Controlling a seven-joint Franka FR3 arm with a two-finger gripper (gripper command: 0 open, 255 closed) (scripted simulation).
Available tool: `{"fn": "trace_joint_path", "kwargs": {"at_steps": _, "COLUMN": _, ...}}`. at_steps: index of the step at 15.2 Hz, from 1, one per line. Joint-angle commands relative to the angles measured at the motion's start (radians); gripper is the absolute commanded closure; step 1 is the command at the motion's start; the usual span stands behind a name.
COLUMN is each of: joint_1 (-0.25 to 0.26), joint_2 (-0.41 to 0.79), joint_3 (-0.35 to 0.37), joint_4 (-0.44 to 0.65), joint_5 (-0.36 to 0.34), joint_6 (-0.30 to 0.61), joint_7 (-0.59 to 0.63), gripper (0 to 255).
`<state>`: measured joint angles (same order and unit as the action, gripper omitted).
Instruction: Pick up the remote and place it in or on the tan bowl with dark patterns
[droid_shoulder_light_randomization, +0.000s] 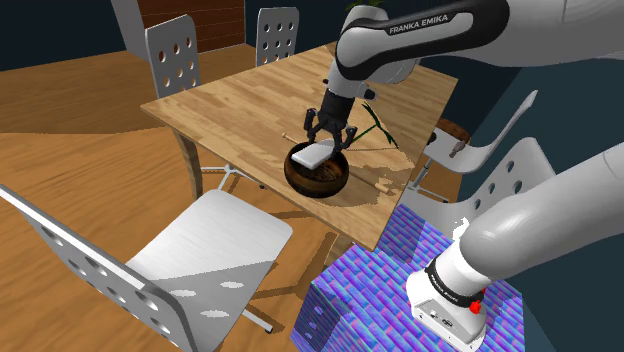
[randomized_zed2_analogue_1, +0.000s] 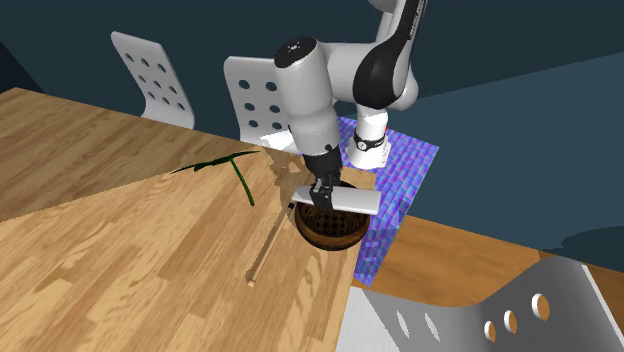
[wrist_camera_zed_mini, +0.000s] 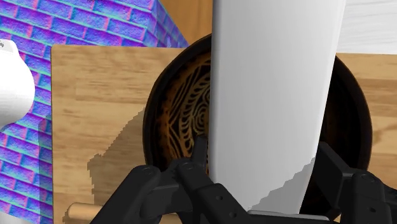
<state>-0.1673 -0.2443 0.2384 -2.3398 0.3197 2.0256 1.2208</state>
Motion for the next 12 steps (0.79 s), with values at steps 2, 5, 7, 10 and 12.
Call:
{"fn": "trace_joint_path", "kwargs": {"at_steps": 2, "joint_1": 0.0, "joint_2": 0.005, "joint_3": 0.001, "joint_4": -0.006, "joint_5": 0.001, "joint_6": 0.011, "joint_7": -0.002, "gripper": 255}}
{"fn": "trace_joint_path", "kwargs": {"at_steps": 5, "joint_1": 0.0, "joint_2": 0.005, "joint_3": 0.001, "joint_4": -0.006, "joint_5": 0.001, "joint_6": 0.011, "joint_7": -0.002, "gripper": 255}}
{"fn": "trace_joint_path", "kwargs": {"at_steps": 7, "joint_1": 0.0, "joint_2": 0.005, "joint_3": 0.001, "joint_4": -0.006, "joint_5": 0.001, "joint_6": 0.011, "joint_7": -0.002, "gripper": 255}}
{"fn": "trace_joint_path", "kwargs": {"at_steps": 10, "joint_1": 0.0, "joint_2": 0.005, "joint_3": 0.001, "joint_4": -0.005, "joint_5": 0.001, "joint_6": 0.011, "joint_7": -0.002, "gripper": 0}}
{"fn": "trace_joint_path", "kwargs": {"at_steps": 12, "joint_1": 0.0, "joint_2": 0.005, "joint_3": 0.001, "joint_4": -0.005, "joint_5": 0.001, "joint_6": 0.011, "joint_7": -0.002, "gripper": 0}}
